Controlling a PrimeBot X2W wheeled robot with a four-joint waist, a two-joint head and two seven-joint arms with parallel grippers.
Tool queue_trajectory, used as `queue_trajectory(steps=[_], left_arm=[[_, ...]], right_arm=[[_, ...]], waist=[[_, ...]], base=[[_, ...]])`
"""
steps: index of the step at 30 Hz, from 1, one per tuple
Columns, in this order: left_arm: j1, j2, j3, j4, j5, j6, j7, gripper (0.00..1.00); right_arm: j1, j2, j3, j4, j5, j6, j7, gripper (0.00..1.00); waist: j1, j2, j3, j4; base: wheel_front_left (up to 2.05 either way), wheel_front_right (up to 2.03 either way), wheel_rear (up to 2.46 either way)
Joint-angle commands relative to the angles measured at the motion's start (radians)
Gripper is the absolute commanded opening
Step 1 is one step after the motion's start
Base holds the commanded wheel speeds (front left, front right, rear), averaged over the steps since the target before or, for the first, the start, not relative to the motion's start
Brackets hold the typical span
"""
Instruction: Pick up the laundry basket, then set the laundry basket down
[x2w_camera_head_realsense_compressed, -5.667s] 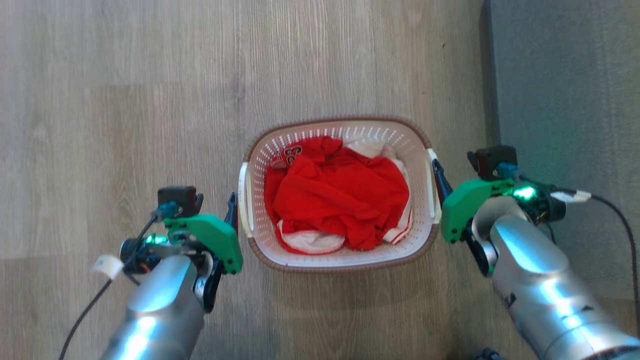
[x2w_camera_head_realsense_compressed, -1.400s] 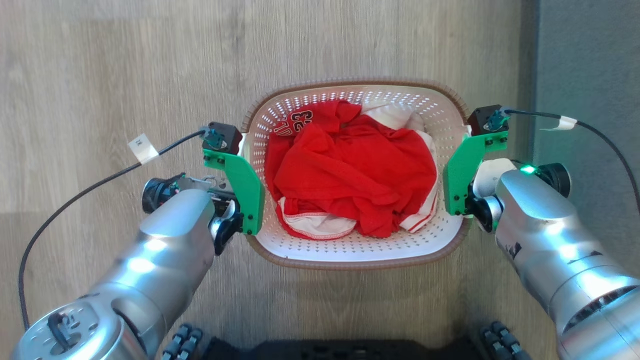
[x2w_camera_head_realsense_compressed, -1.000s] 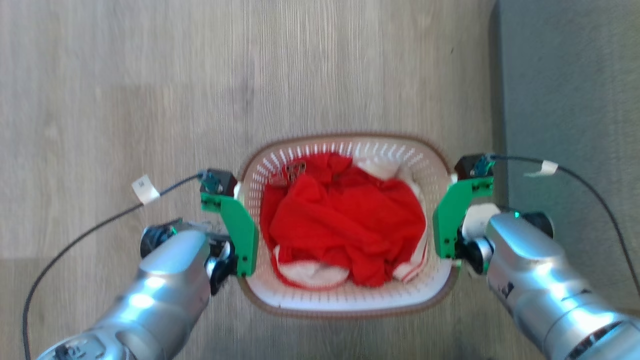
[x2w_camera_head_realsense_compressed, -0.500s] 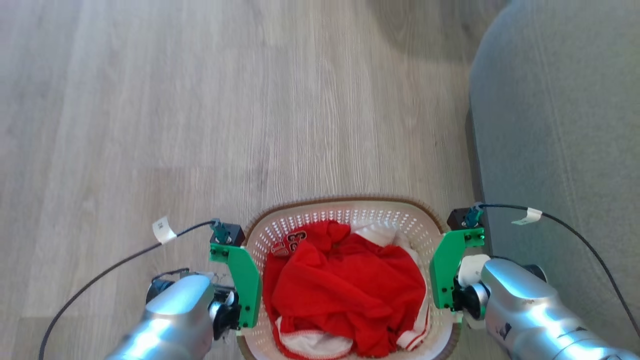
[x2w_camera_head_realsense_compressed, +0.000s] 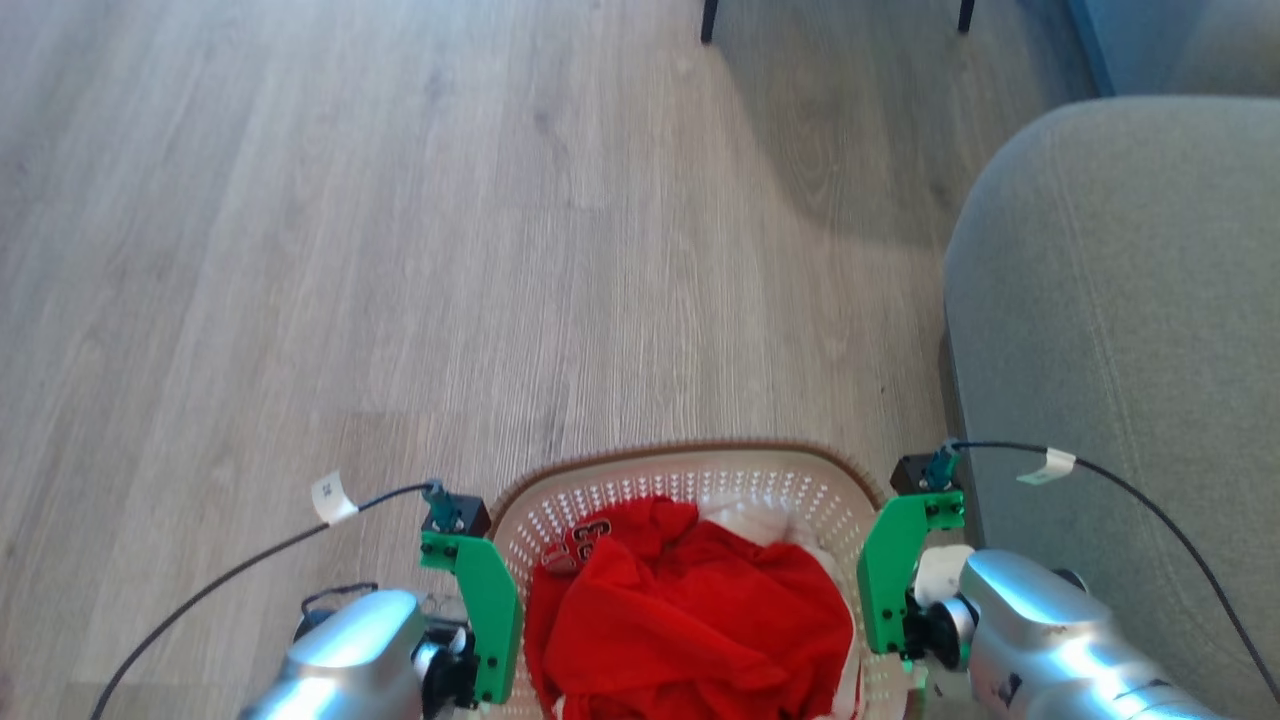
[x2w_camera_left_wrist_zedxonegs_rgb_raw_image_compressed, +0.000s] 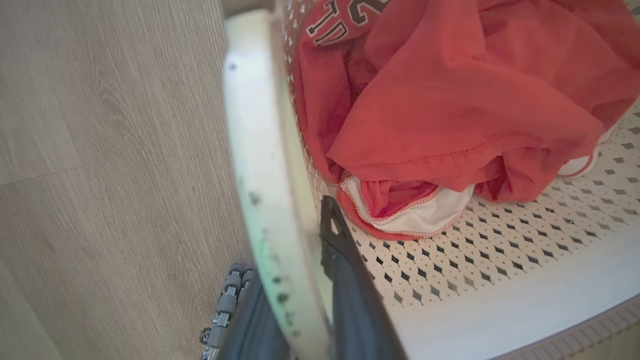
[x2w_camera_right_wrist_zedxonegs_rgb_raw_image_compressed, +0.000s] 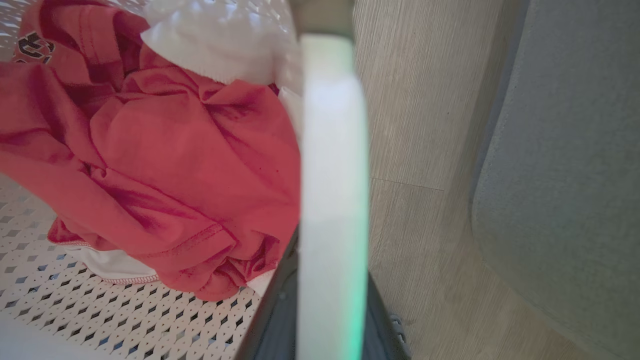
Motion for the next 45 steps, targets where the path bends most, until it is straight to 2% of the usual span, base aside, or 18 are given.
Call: queue_trajectory(steps=[1, 15, 23, 45], left_arm=[[-0.019, 0.004, 0.001, -0.031, 0.003, -0.015, 0.011, 0.0], [-0.054, 0.019, 0.0, -0.053, 0.022, -0.015, 0.032, 0.0], [-0.062, 0.017, 0.0, -0.05, 0.033, -0.015, 0.027, 0.0], [-0.055, 0.007, 0.0, -0.055, 0.044, -0.016, 0.034, 0.0]], right_arm=[[-0.025, 0.021, 0.012, -0.033, 0.007, 0.007, -0.009, 0.0], [-0.026, 0.021, 0.068, -0.013, 0.057, 0.007, -0.01, 0.0], [-0.028, 0.021, 0.088, -0.013, 0.083, 0.007, -0.044, 0.0], [-0.036, 0.021, 0.145, -0.002, 0.143, 0.007, -0.046, 0.0]], waist=[[0.0001, -0.0001, -0.02, 0.006], [0.0001, -0.0001, -0.056, 0.02], [0.0001, -0.0001, -0.06, 0.017], [0.0001, -0.0001, -0.063, 0.007]], base=[[0.0, 0.0, 0.0], [0.0, 0.0, 0.0], [0.0, 0.0, 0.0], [0.0, 0.0, 0.0]])
